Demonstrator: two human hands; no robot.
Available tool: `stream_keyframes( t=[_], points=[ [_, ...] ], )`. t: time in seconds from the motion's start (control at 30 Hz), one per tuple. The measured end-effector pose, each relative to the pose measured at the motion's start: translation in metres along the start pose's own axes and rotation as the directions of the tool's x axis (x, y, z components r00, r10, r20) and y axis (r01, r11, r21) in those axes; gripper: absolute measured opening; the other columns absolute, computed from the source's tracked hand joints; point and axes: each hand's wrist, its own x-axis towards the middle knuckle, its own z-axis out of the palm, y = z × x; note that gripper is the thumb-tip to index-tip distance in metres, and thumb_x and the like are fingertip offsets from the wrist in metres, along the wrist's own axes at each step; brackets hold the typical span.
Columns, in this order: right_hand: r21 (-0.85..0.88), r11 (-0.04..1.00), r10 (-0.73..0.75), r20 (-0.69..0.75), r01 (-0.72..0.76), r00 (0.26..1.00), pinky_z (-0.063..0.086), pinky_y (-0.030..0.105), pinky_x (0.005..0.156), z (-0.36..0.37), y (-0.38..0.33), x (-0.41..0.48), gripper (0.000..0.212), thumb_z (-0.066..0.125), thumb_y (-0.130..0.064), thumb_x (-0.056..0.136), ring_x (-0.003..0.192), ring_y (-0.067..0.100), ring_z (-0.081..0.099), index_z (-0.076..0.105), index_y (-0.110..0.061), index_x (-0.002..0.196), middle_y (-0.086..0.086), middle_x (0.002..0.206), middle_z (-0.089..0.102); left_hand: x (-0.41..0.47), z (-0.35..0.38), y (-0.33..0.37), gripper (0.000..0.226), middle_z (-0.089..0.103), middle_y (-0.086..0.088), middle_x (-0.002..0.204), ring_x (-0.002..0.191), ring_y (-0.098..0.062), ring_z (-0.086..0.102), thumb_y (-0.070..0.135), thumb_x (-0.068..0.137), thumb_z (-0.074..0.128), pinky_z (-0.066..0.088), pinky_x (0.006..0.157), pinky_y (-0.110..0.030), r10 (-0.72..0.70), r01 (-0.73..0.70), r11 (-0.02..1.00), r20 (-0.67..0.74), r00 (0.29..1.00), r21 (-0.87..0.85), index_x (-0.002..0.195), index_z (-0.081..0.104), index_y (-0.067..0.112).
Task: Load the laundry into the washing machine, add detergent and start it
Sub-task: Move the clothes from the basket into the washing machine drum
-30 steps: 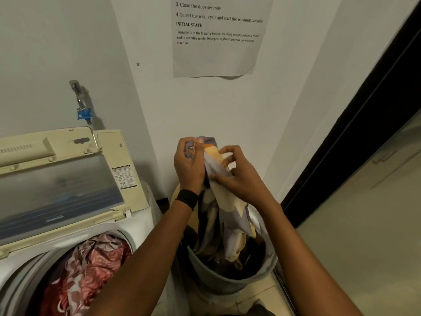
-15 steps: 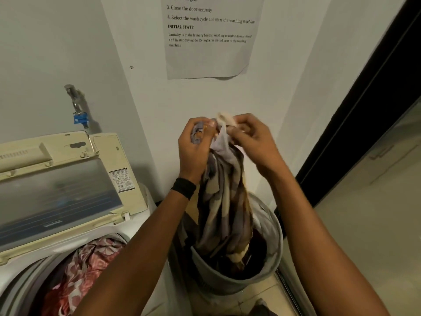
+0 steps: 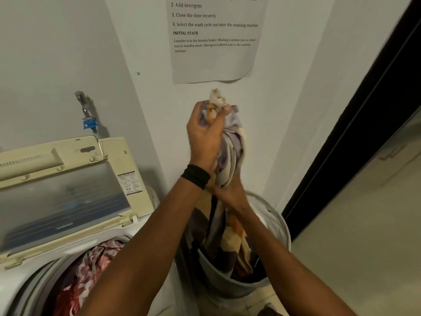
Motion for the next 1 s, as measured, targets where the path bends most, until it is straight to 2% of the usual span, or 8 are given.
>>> stream_keyframes(
  t=[0.1,0.23,0.37,0.47,0.57,0.7,0.83,1.0],
  points=[
    [-0.014,0.968,0.250,0.201,-0.252,0.947,0.056,0.046,0.098,0.029,0.054,-0.007,0.107,0.093,-0.068,0.050,0.119,0.019,0.066,0.048,-0.037,0.142,-0.004,0.130,0.067,-0.008,0.019,0.011,0.014,0.073,-0.027,0.110,0.103,-0.037,0.072,0.001,0.092,0.072,0.056,0.096,-0.049,-0.084,0.088,0.976,0.031,0.996,-0.201,0.103,0.063,0.002],
    [-0.123,0.978,0.190,0.163,-0.171,0.968,0.061,0.040,0.088,0.006,0.048,-0.010,0.022,0.082,-0.011,0.080,0.089,0.004,0.072,0.076,-0.016,0.100,-0.005,0.095,0.077,0.010,0.018,0.027,0.013,0.074,-0.017,0.103,0.097,-0.032,0.070,0.004,0.088,0.073,0.055,0.094,-0.046,-0.010,-0.003,0.969,-0.051,0.999,-0.246,0.098,0.066,0.009],
    [-0.187,0.979,0.108,0.115,-0.086,0.988,0.056,0.028,0.095,-0.033,0.037,-0.011,0.042,0.077,-0.031,0.075,0.093,-0.004,0.065,0.068,-0.022,0.115,-0.006,0.112,0.072,0.037,-0.016,0.025,0.017,0.071,-0.008,0.098,0.094,-0.019,0.070,0.007,0.088,0.075,0.057,0.092,-0.035,0.316,-0.295,0.941,-0.121,0.941,0.164,0.099,0.063,0.006],
    [-0.167,0.986,-0.014,-0.033,0.008,0.999,0.052,0.018,0.082,-0.059,0.004,-0.006,0.057,0.078,-0.050,0.067,0.093,-0.007,0.064,0.062,-0.024,0.115,-0.012,0.109,0.070,0.045,-0.050,-0.004,0.023,0.067,-0.002,0.101,0.094,-0.017,0.065,0.018,0.090,0.069,0.054,0.082,-0.033,0.445,-0.381,0.709,0.043,0.895,0.593,0.111,0.064,0.010],
    [-0.015,0.998,-0.067,-0.137,0.065,0.988,0.055,0.021,0.076,-0.081,-0.039,0.010,0.065,0.083,-0.032,0.069,0.090,-0.001,0.068,0.053,-0.012,0.123,-0.006,0.105,0.069,0.034,-0.076,-0.048,0.040,0.061,-0.007,0.109,0.101,-0.024,0.056,0.026,0.088,0.062,0.050,0.079,-0.038,0.322,-0.375,0.438,0.246,0.914,0.817,0.128,0.062,0.017],
    [0.060,0.983,-0.164,-0.162,0.176,0.973,0.058,0.029,0.081,-0.082,-0.077,0.034,0.058,0.077,0.005,0.080,0.096,0.009,0.070,0.047,-0.012,0.128,0.009,0.114,0.067,0.002,-0.067,-0.067,0.063,0.051,-0.004,0.142,0.133,-0.020,0.046,0.046,0.097,0.055,0.039,0.113,-0.037,0.113,-0.343,0.691,0.374,0.921,0.636,0.154,0.039,0.022],
    [0.029,0.993,-0.119,0.046,0.118,0.992,0.062,0.039,0.082,-0.075,-0.092,0.037,0.061,0.083,-0.012,0.077,0.097,0.011,0.072,0.051,-0.027,0.125,0.002,0.111,0.069,-0.017,-0.060,-0.075,0.118,0.011,0.007,0.170,0.158,-0.017,0.009,0.066,0.078,0.076,0.015,0.128,-0.046,-0.066,-0.326,0.726,0.534,0.843,0.605,0.164,0.004,0.031],
    [-0.137,0.958,-0.212,0.242,0.250,0.947,0.054,0.024,0.091,-0.075,-0.100,0.036,0.085,0.085,-0.016,0.078,0.117,0.007,0.060,0.039,-0.024,0.149,-0.002,0.135,0.055,-0.012,-0.069,-0.079,0.090,0.048,-0.008,0.147,0.133,-0.016,0.051,0.053,0.081,0.072,0.045,0.109,-0.022,0.071,-0.272,0.782,0.354,0.933,0.560,0.153,0.038,0.013]
  ],
)
